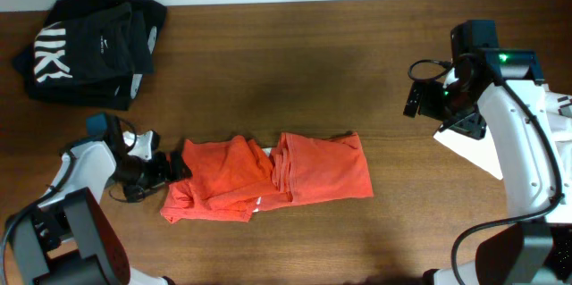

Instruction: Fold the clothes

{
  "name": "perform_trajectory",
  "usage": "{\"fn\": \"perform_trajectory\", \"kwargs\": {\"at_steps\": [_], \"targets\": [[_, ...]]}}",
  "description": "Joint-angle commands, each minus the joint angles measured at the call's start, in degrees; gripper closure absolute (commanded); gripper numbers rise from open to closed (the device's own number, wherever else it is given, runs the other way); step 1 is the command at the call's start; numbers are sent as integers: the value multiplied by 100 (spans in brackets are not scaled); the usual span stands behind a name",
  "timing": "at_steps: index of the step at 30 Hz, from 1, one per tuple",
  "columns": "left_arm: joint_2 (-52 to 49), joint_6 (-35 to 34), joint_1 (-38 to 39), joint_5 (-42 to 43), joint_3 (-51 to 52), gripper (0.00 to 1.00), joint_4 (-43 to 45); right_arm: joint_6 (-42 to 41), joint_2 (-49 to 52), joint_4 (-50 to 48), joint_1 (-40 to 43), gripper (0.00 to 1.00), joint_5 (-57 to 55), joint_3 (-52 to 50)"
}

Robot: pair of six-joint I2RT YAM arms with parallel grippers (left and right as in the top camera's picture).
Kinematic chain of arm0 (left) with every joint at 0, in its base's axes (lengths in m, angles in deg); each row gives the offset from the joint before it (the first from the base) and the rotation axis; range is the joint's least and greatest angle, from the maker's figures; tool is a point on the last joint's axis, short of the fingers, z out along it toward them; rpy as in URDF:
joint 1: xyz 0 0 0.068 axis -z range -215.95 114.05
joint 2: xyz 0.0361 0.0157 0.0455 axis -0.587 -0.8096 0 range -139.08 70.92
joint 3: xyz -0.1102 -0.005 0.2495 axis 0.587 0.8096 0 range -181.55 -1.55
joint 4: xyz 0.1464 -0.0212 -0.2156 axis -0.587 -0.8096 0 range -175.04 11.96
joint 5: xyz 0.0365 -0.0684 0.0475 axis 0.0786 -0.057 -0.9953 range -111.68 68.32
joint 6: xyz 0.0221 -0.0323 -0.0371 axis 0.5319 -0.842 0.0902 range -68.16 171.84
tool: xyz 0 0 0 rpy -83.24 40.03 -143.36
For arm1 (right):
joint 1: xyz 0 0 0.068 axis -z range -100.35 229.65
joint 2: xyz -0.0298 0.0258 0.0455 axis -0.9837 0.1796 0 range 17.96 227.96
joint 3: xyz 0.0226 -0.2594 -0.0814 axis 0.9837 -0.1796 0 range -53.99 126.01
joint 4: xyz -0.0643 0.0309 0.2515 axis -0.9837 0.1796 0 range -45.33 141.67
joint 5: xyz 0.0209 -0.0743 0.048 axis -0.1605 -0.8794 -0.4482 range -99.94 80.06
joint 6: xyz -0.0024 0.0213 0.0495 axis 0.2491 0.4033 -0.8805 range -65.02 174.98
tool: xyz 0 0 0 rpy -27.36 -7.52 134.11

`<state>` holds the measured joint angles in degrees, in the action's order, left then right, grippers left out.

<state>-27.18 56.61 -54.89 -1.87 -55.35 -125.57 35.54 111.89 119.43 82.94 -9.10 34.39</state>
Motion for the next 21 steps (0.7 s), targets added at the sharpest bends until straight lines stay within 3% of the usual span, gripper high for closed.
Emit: {"fn": "perform_trajectory", "kwargs": {"at_steps": [1, 3, 6, 8, 10, 11, 15, 21], "targets": [[61, 459, 7, 903, 330, 2, 37, -7, 9, 2, 13, 1, -114, 39], [61, 461, 9, 1099, 396, 3, 24, -7, 9, 2, 13, 1, -114, 39], [61, 459, 7, 1084, 396, 28, -22, -7, 9, 2, 11, 1, -114, 39], [63, 457, 7, 1084, 393, 54, -48, -7, 9, 2, 11, 1, -114, 39], [63, 455, 7, 1084, 393, 91, -74, -7, 9, 2, 11, 1, -114, 39], [63, 450, 7, 1054, 367, 99, -92, -7, 9, 2, 11, 1, -114, 39], [177, -811, 7, -334, -487, 100, -1003, -7, 9, 2, 11, 1, -114, 39], [1054, -846, 435, -376, -2243, 99, -2597, -7, 9, 2, 11, 1, -114, 39]]}}
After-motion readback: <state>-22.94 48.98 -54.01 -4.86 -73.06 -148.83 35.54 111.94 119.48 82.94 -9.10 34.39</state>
